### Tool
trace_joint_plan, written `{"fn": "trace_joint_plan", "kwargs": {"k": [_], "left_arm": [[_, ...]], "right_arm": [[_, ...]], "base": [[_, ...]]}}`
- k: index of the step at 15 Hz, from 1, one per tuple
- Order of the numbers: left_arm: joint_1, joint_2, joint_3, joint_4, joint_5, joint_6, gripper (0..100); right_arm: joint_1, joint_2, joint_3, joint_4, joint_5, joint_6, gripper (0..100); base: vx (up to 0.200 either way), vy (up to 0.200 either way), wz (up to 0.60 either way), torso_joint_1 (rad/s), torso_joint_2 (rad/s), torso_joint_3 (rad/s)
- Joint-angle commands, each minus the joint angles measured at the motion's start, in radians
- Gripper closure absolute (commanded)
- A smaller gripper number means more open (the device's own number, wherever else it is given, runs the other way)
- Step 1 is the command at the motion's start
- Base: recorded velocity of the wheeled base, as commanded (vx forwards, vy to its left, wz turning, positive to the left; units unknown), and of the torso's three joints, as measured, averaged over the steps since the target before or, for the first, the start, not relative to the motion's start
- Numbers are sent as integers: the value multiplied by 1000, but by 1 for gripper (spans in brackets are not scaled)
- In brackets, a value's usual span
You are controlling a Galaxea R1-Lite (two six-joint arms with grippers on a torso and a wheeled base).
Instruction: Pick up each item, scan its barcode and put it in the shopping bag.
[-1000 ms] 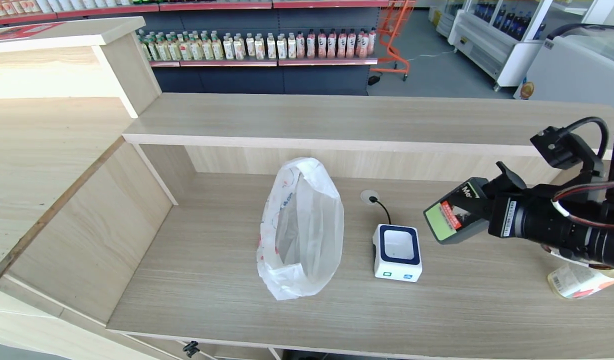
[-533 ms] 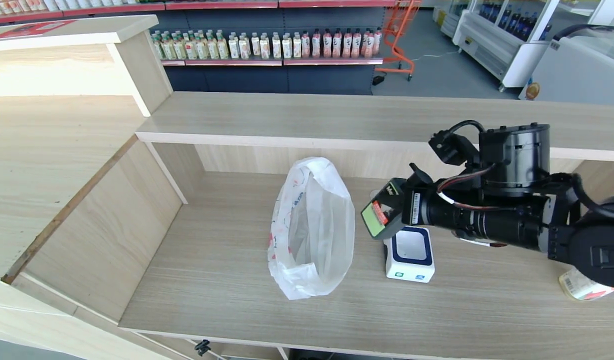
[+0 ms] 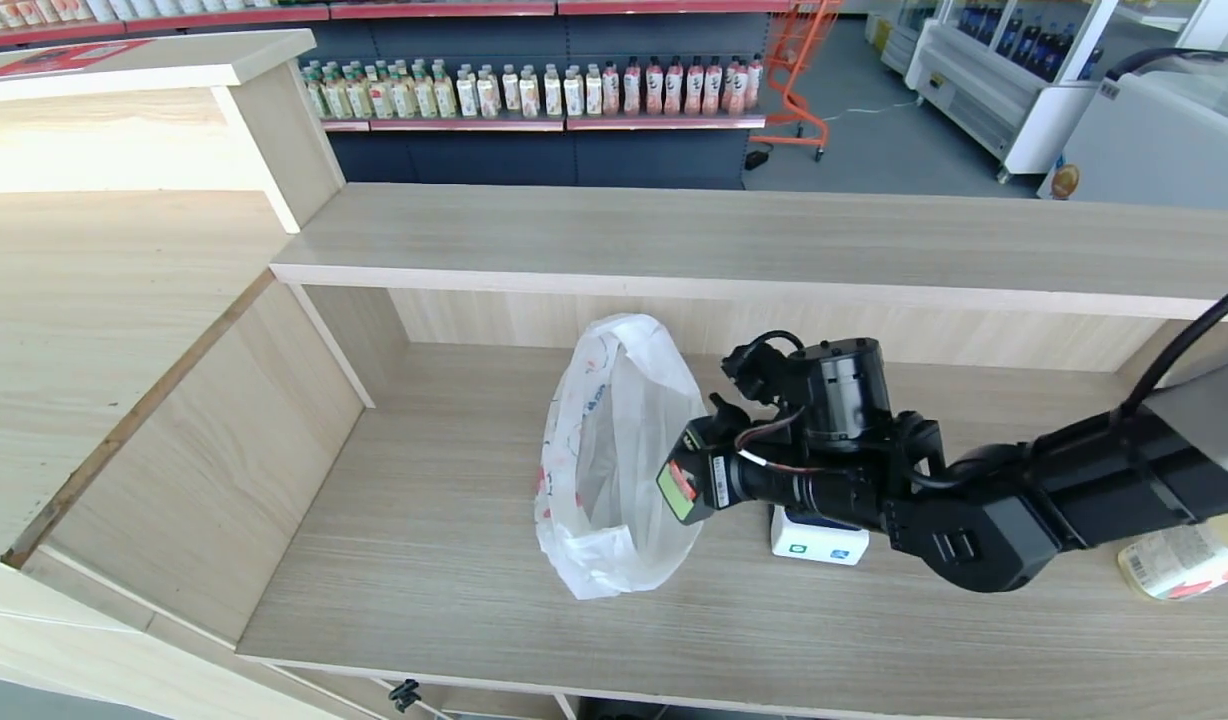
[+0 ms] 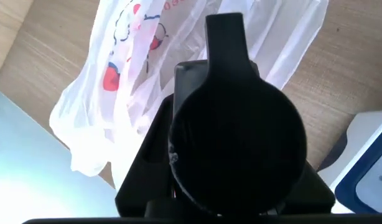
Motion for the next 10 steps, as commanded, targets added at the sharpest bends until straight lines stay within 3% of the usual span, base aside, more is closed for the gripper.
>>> {"fn": "trace_joint_plan", "kwargs": {"k": [1,10], "left_arm": [[0,2,0,0,0,0,0],[0,2,0,0,0,0,0]], "right_arm": [[7,152,-45,-74,8,-69,100],[21,361,-322,-107,7,-282,100]], "base": [[0,0,0,0,0,0],[0,0,0,0,0,0]]}}
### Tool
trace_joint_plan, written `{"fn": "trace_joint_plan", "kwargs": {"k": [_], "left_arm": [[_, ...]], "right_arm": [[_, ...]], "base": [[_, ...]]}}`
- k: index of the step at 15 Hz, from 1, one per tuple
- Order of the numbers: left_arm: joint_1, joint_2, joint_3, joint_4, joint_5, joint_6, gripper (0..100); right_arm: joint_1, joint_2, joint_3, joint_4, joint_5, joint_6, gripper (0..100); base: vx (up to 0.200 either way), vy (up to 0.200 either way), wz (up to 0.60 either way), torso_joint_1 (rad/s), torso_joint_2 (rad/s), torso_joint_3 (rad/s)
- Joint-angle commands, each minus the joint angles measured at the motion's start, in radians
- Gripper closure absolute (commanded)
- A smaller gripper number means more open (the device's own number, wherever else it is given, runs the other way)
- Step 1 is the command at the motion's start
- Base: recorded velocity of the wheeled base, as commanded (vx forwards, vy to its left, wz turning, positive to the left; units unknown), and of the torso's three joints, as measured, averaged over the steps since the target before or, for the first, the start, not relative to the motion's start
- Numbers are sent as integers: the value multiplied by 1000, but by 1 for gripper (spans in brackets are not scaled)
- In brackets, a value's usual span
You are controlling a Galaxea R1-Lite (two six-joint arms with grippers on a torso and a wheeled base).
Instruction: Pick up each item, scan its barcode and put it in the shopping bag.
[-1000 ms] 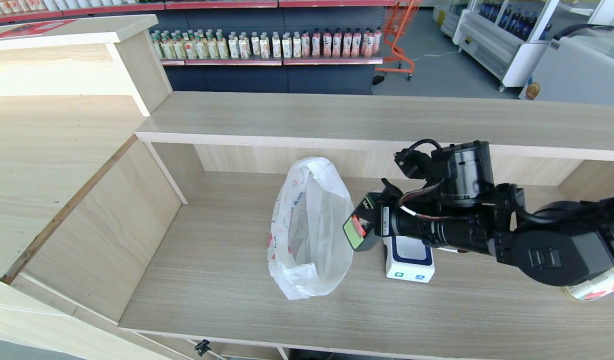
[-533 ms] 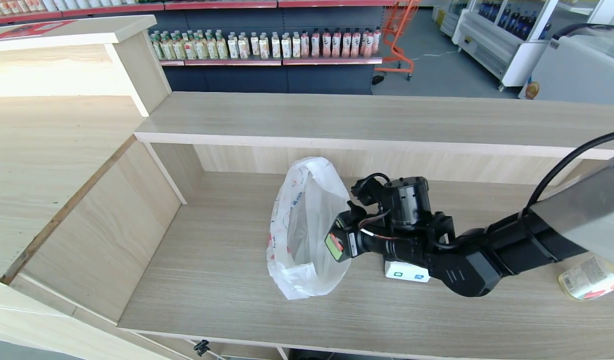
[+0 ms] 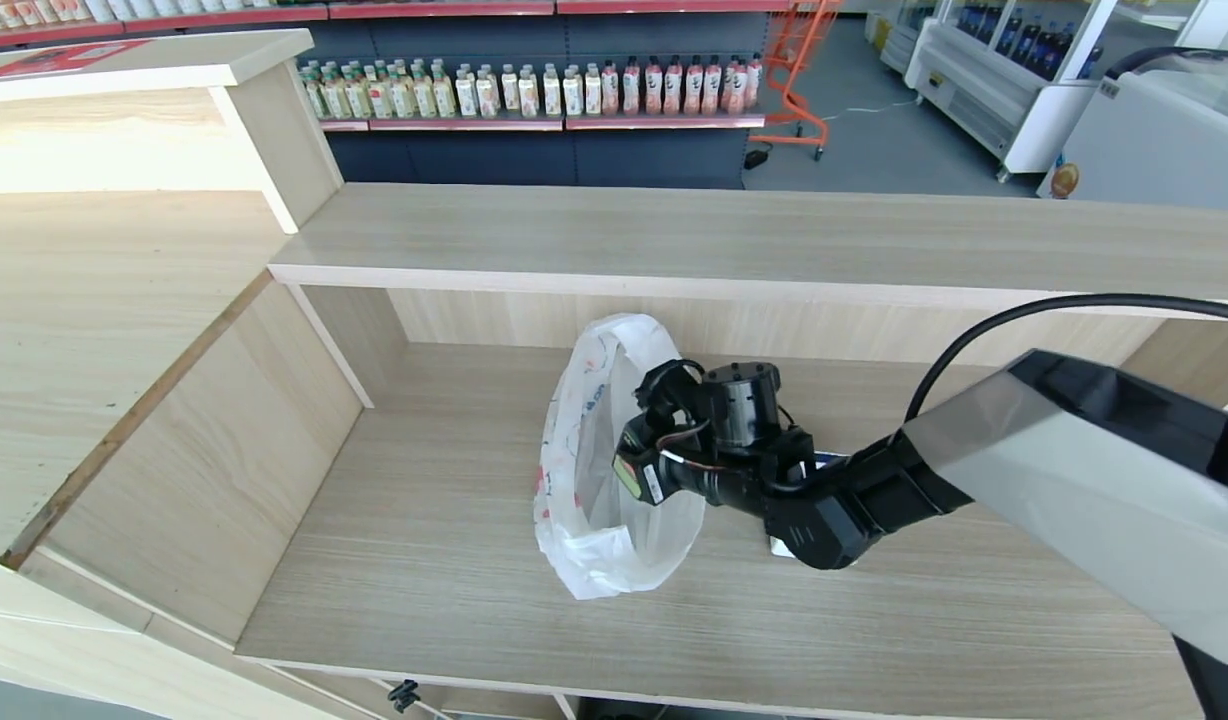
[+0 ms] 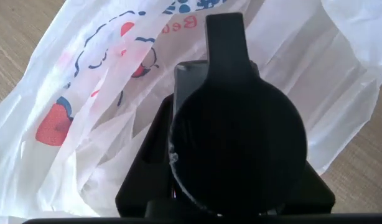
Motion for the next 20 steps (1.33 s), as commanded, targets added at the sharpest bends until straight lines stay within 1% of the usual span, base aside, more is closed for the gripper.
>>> {"fn": "trace_joint_plan", "kwargs": {"k": [1,5,9,14,15,18,19,20], "left_arm": [[0,2,0,0,0,1,0],[0,2,0,0,0,1,0],[0,2,1,0,2,0,0],[0,2,0,0,0,1,0],[0,2,0,0,0,1,0],[0,2,0,0,0,0,0],[0,2,0,0,0,0,0],[0,2,0,0,2,1,0]], "right_arm": [[4,63,-51,-2,0,-30,100],[33,100,-118,-5,2,-31,100],[67,118,-115,-4,3,-31,100],[68,132,-118,-4,2,-53,100],[68,135,-117,-4,2,-65,0],[62,118,-126,-5,3,-33,0],[59,86,-126,-2,5,18,0],[50,43,-114,1,5,99,0]], "base": [[0,0,0,0,0,0],[0,0,0,0,0,0],[0,0,0,0,0,0],[0,0,0,0,0,0],[0,0,0,0,0,0],[0,0,0,0,0,0],[0,0,0,0,0,0],[0,0,0,0,0,0]]}}
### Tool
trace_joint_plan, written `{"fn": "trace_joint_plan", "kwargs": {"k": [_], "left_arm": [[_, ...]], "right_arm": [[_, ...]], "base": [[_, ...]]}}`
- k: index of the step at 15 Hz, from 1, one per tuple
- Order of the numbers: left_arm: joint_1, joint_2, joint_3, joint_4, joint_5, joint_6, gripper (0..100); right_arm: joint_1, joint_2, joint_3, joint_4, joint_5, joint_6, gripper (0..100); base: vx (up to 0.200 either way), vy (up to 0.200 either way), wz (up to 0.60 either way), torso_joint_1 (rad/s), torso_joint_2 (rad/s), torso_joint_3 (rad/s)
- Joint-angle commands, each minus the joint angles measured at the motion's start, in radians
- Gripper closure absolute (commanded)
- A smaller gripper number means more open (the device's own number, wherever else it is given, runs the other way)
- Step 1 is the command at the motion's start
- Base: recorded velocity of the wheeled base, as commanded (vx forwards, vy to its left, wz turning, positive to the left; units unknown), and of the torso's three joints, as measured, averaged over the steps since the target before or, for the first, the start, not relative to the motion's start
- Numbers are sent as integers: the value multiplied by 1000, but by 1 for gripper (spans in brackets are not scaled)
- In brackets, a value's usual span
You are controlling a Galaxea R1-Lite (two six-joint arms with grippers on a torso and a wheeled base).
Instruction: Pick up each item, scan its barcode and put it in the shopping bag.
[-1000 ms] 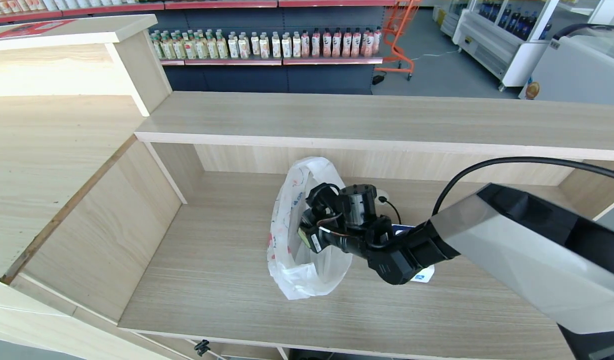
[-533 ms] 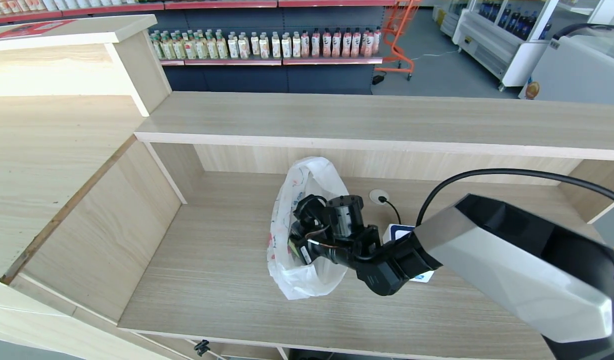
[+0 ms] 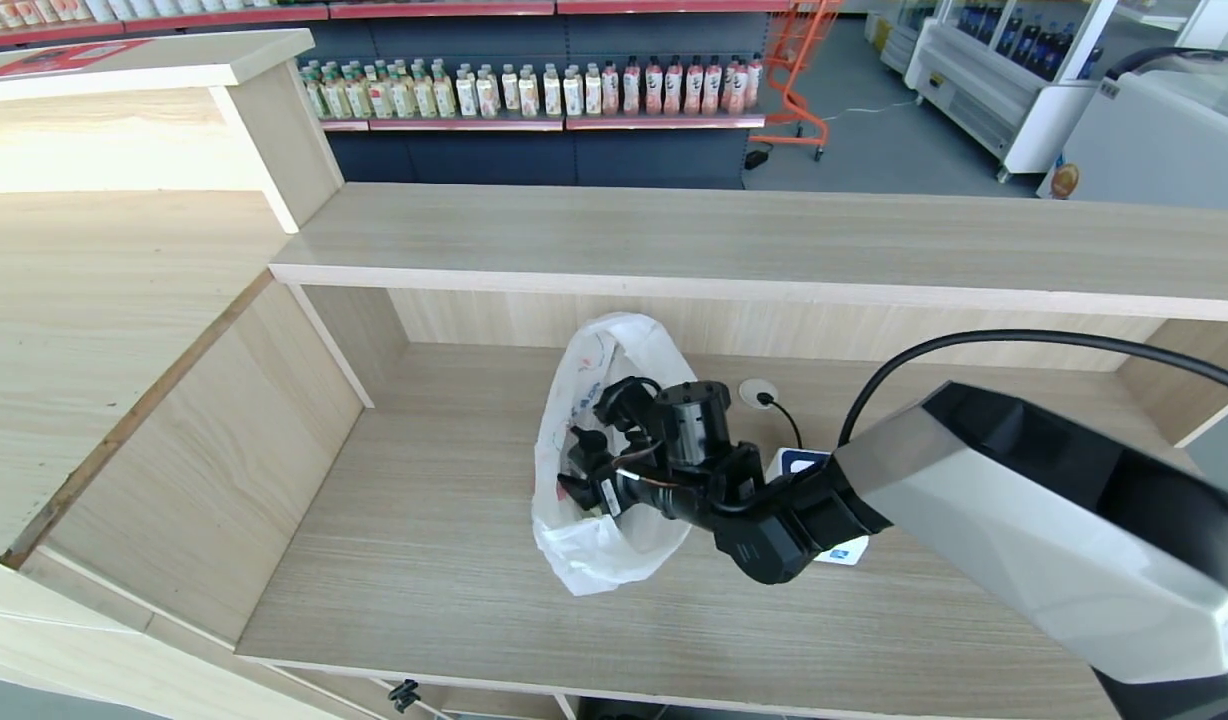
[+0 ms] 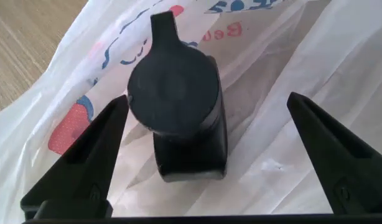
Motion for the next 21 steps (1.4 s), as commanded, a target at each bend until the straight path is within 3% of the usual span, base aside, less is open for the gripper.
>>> {"fn": "trace_joint_plan", "kwargs": {"k": [1,2,4,6,9,12,14,17,21], "left_arm": [[0,2,0,0,0,0,0],[0,2,0,0,0,0,0],[0,2,0,0,0,1,0],[0,2,0,0,0,0,0],[0,2,0,0,0,0,0],[0,2,0,0,0,1,0],[0,2,0,0,2,0,0],[0,2,0,0,0,0,0],[0,2,0,0,0,0,0]], "right_arm": [[-21,-107,22,4,10,126,0],[-37,-177,54,19,39,255,0],[-93,-340,234,46,87,324,0],[-144,-475,404,50,146,339,0],[-198,-697,573,92,139,316,0],[-319,-953,579,377,19,158,0],[-330,-1042,616,409,-36,156,0],[-357,-1114,697,418,-36,156,0],[-396,-1150,700,478,-35,160,0]], "base": [[0,0,0,0,0,0],[0,0,0,0,0,0],[0,0,0,0,0,0],[0,0,0,0,0,0],[0,0,0,0,0,0],[0,0,0,0,0,0],[0,0,0,0,0,0],[0,0,0,0,0,0],[0,0,0,0,0,0]]}}
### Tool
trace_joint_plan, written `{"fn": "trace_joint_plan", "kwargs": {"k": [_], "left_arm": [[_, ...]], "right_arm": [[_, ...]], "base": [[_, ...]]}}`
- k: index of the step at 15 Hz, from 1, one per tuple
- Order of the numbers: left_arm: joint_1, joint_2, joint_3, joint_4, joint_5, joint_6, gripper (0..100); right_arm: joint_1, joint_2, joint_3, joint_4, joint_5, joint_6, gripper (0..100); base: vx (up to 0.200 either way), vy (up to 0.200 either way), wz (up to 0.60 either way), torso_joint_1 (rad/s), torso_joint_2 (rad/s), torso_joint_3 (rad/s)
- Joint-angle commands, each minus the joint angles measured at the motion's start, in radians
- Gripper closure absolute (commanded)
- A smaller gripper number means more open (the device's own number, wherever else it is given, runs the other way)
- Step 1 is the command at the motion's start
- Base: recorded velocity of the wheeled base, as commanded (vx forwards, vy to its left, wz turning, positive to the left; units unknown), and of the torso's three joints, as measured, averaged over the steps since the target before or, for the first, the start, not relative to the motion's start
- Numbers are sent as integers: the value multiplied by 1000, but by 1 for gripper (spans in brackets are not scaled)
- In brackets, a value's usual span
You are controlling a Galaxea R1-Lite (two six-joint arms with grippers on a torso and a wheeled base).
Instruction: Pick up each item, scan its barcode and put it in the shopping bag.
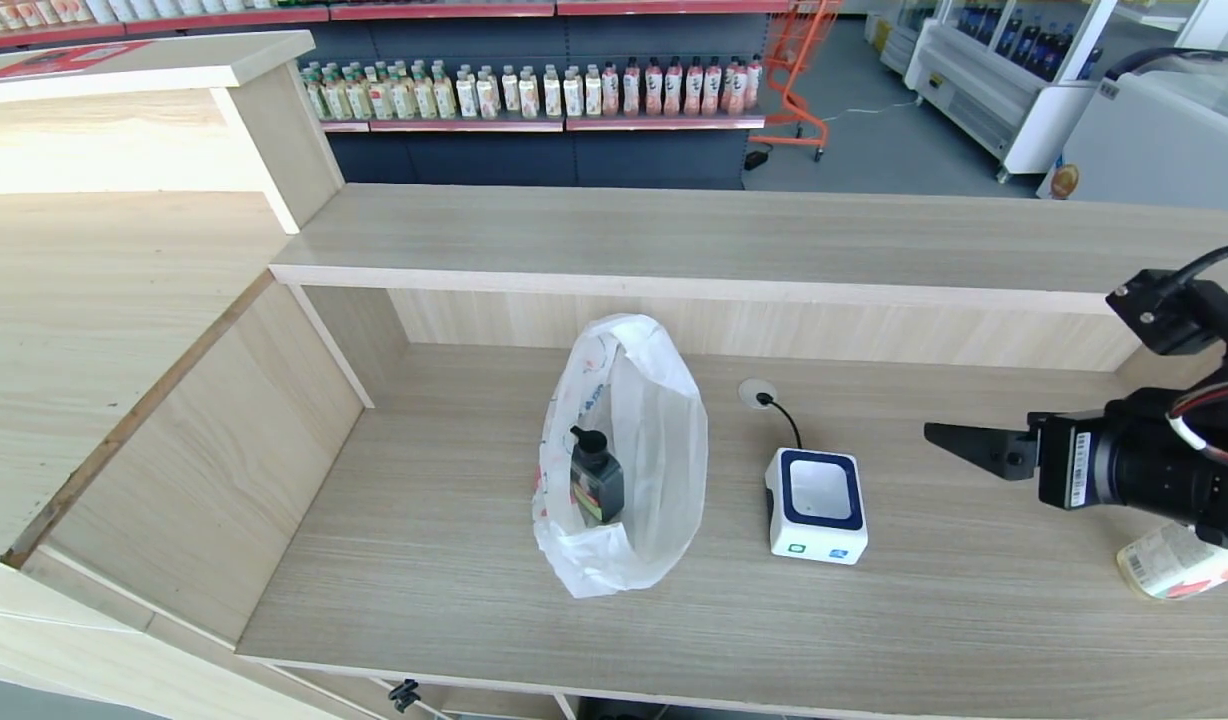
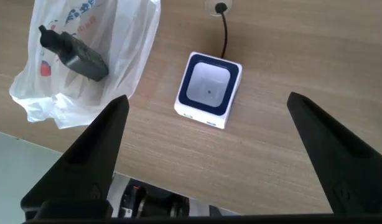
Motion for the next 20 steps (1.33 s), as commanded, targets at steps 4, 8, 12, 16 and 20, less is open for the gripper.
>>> {"fn": "trace_joint_plan", "kwargs": {"k": [4,8,12,16,20], "left_arm": [[0,2,0,0,0,1,0],[0,2,0,0,2,-1,0],[0,2,0,0,0,1,0],[0,2,0,0,0,1,0],[0,2,0,0,0,1,0]], "right_arm": [[-9,-32,3,0,0,1,0],[-9,-32,6,2,0,1,0],[-9,-30,19,0,0,1,0],[-11,-27,20,0,-3,1,0],[-14,-22,25,2,-4,1,0]], "base": [[0,0,0,0,0,0],[-150,-150,0,3,2,2],[-100,-150,0,-1,2,5],[0,-100,0,-2,-2,4],[0,-200,0,2,2,1]]}}
